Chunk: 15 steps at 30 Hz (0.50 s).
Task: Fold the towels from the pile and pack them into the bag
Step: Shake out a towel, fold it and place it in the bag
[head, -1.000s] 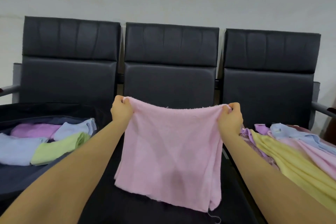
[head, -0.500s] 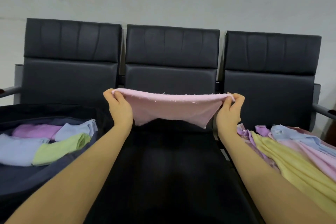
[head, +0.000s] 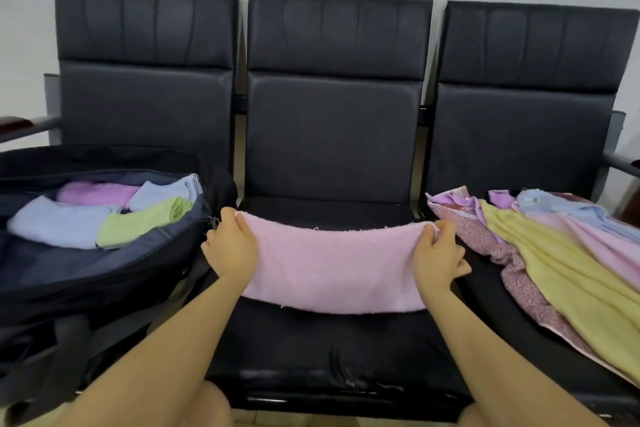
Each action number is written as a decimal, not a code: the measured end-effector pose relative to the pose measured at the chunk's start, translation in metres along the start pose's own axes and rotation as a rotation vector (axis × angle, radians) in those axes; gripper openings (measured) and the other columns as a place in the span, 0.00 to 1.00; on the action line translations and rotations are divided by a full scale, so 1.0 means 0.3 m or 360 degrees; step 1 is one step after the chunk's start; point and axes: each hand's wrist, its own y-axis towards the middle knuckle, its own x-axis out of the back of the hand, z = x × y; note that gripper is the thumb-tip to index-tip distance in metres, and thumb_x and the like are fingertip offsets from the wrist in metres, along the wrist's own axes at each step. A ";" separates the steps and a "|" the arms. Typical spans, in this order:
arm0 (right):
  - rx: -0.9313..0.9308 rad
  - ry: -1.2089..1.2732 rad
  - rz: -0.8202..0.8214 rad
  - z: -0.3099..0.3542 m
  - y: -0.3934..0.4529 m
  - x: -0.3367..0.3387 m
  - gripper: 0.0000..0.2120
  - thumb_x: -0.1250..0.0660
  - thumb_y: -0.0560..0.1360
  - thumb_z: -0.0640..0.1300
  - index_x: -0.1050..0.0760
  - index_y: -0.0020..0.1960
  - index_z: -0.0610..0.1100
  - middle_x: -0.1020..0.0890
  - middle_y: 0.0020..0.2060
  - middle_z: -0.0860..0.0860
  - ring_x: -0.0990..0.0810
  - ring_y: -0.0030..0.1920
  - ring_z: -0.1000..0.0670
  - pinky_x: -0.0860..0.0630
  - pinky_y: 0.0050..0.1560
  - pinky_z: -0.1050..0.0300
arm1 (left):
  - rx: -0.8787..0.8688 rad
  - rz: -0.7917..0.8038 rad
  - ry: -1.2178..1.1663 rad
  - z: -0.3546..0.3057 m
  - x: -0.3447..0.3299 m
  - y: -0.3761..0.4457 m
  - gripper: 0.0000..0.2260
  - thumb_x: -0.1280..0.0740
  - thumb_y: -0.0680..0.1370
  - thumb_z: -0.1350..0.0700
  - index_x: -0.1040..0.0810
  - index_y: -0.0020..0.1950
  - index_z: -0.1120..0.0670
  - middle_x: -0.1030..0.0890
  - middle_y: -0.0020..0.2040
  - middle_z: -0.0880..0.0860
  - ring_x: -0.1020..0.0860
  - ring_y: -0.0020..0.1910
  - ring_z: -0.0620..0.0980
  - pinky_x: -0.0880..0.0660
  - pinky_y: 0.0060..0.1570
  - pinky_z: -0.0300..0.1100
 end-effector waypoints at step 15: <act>-0.0029 -0.0195 0.0306 -0.111 0.162 -0.198 0.09 0.44 0.82 0.44 0.30 0.57 0.39 0.23 0.45 0.44 0.26 0.41 0.47 0.32 0.40 0.55 | -0.0207 0.0287 0.0529 0.038 -0.256 0.173 0.12 0.50 0.84 0.56 0.32 0.59 0.62 0.20 0.48 0.59 0.22 0.48 0.60 0.34 0.46 0.48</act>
